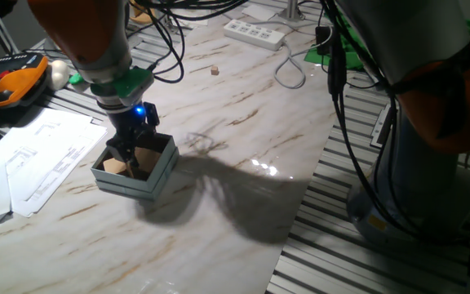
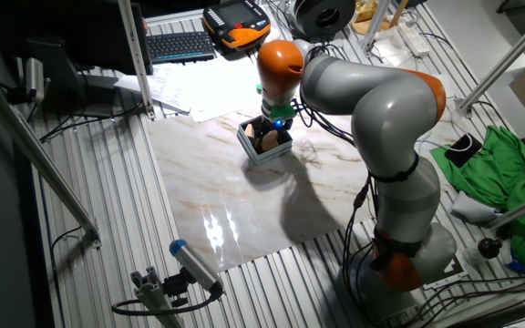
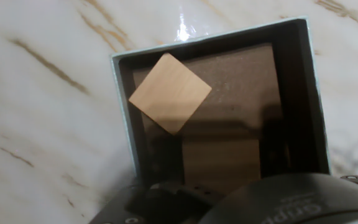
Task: Take everything out of the gift box
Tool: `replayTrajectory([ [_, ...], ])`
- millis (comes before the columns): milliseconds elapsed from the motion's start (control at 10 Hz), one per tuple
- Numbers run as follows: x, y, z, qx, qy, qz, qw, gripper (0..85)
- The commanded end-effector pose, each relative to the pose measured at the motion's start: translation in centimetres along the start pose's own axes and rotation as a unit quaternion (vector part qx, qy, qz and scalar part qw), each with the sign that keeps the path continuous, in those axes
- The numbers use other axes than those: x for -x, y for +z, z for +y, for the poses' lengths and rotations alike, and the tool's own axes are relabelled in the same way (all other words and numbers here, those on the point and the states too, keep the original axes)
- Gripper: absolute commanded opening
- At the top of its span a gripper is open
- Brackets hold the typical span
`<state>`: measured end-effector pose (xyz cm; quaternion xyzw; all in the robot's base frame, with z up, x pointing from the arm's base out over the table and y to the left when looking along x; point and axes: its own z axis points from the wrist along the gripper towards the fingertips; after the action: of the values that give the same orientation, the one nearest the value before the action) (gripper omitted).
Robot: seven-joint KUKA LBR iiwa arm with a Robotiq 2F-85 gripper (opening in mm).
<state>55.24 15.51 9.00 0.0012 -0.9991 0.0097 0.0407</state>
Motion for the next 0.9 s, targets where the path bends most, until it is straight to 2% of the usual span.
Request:
replayTrajectory([
  [0,0.0,0.3,0.0,-0.001,-0.002,0.0,1.0,68.0],
  [300,0.0,1.5,0.3,-0.005,-0.009,-0.002,0.9999,68.0],
  [600,0.2,2.4,-0.3,0.004,-0.014,-0.002,0.9999,68.0],
  [800,-0.1,3.0,0.4,0.005,-0.007,-0.013,0.9999,68.0],
])
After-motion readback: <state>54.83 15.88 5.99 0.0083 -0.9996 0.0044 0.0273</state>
